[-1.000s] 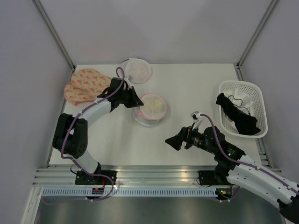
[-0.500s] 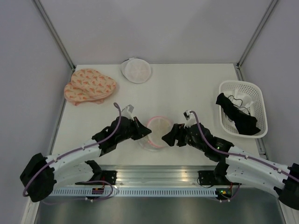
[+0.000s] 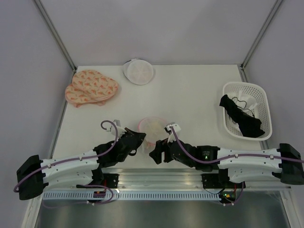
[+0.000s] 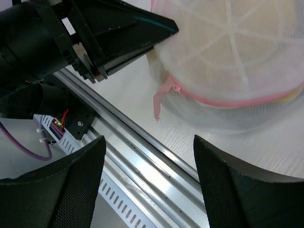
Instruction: Unzip the laundry bag and remove the bra
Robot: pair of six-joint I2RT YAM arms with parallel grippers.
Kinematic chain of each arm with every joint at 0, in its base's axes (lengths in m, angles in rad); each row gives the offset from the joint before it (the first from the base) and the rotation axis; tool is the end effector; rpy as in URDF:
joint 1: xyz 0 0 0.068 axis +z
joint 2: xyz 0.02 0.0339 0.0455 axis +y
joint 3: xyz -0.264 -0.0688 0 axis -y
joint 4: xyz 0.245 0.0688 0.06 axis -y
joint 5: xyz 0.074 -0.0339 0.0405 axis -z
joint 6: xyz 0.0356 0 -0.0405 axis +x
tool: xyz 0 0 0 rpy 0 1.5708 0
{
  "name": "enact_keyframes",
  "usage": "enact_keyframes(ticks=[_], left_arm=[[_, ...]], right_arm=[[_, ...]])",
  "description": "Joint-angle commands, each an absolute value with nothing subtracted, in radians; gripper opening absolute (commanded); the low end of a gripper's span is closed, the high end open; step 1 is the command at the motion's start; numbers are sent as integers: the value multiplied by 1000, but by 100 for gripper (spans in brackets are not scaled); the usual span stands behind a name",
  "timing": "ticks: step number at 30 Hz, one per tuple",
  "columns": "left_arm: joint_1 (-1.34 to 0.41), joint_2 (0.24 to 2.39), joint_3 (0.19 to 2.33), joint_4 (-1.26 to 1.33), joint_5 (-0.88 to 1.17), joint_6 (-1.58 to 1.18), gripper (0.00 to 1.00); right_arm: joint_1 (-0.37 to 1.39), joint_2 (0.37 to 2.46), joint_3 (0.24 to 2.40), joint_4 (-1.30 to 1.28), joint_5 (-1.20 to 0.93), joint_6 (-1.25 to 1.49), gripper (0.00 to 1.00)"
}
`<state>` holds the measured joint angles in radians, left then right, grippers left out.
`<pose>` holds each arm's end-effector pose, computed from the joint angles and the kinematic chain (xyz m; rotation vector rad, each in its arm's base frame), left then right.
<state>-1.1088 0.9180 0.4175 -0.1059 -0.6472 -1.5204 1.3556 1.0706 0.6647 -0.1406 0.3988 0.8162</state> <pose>0.1028 -0.1583 0.1999 -0.8054 2.0190 -0.9021 0.0633 0.2251 0.2480 -0.3430 2.1724 0.8811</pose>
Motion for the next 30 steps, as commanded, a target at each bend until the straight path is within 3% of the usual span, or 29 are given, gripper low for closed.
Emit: enact_keyframes(ticks=[1, 10, 13, 21, 27, 30], left_arm=[[-1115, 887, 482, -127, -764, -1609, 2], [-1115, 819, 483, -89, -623, -1646, 2], [-1115, 798, 477, -89, -595, -1667, 2], [-1115, 755, 465, -80, -515, -1684, 2], [-1115, 747, 448, -84, -483, -1654, 2], [-1115, 738, 431, -84, -463, -1634, 2]], right_arm=[[1381, 1051, 677, -176, 494, 844, 79], [1381, 1091, 632, -8, 488, 792, 76], [1381, 1109, 629, 86, 494, 773, 68], [1379, 1144, 627, 137, 597, 770, 60], [1381, 1120, 626, 103, 704, 773, 50], [1381, 1101, 617, 89, 735, 766, 37]])
